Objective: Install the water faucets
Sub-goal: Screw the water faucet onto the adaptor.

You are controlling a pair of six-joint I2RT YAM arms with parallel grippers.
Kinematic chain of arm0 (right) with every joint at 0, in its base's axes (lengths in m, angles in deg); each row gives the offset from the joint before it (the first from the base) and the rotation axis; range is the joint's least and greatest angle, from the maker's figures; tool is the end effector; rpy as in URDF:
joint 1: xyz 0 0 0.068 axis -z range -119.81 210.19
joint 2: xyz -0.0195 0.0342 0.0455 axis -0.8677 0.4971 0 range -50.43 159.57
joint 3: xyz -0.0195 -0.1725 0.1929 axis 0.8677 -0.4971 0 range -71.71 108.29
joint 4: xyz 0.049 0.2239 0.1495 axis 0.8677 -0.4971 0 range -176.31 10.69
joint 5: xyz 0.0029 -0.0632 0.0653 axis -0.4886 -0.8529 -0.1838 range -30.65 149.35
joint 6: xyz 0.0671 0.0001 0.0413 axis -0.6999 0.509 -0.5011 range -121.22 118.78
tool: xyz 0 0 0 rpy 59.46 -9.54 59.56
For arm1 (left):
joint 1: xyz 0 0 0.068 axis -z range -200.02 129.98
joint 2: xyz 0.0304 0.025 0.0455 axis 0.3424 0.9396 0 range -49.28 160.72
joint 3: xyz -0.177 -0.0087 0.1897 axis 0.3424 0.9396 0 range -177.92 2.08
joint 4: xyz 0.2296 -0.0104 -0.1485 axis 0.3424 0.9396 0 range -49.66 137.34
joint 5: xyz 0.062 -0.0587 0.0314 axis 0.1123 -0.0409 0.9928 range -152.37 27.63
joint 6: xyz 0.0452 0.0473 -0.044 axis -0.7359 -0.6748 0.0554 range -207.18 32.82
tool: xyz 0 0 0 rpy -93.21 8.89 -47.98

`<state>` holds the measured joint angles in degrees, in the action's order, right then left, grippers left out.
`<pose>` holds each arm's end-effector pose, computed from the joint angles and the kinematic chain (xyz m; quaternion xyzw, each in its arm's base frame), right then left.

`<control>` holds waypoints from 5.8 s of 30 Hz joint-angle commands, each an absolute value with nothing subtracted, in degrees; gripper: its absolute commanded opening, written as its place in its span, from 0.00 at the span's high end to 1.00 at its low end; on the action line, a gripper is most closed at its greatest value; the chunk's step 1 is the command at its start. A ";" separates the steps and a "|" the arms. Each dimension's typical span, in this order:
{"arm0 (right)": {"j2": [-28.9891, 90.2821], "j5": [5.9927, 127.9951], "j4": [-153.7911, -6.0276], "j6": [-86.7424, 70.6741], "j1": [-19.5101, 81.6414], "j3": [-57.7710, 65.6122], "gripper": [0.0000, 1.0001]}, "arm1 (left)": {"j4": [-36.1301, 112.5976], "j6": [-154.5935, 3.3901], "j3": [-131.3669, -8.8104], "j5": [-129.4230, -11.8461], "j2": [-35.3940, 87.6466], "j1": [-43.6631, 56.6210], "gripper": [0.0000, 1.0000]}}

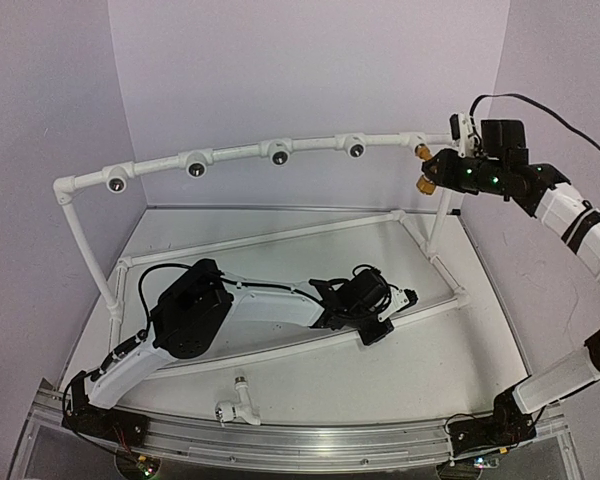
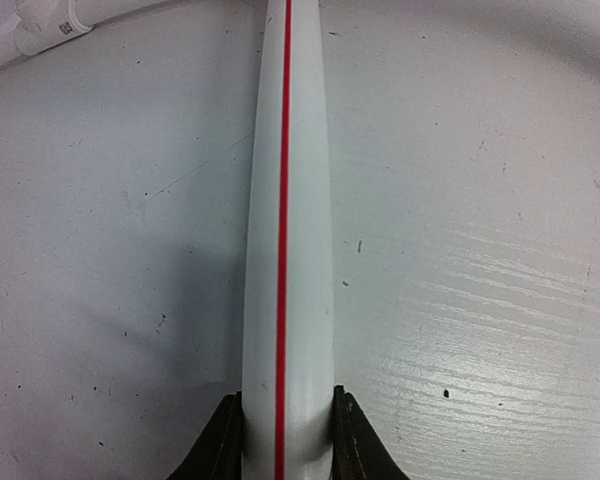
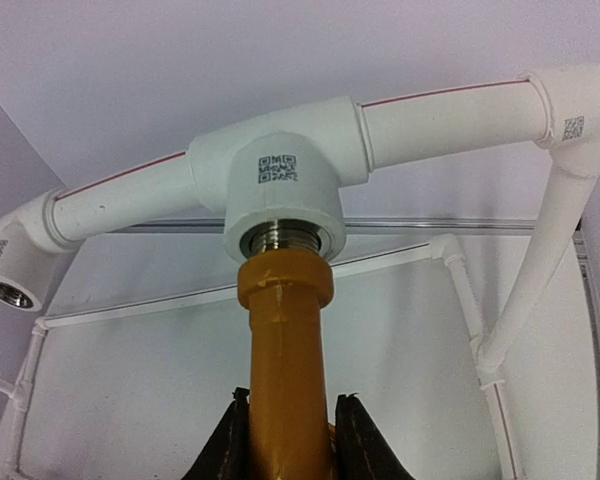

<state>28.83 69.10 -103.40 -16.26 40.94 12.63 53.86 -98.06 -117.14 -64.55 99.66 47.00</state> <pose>0.3343 0.1288 0.3961 -0.0791 0.8088 0.2367 0.5324 0.2285 -0.5454 0.0699 0.5828 0.7090 -0.2021 0.3418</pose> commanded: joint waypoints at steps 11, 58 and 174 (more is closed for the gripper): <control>28.41 93.02 -58.29 -67.42 40.51 -1.61 1.00 | 72.53 -98.98 -112.18 -69.84 108.50 49.93 1.00; 18.15 43.78 -86.95 112.49 33.17 0.76 0.06 | 73.27 -99.21 -113.52 -70.14 109.29 49.85 1.00; 26.66 65.74 -90.83 12.39 43.87 7.73 0.71 | 73.72 -99.11 -113.89 -70.27 109.45 49.76 1.00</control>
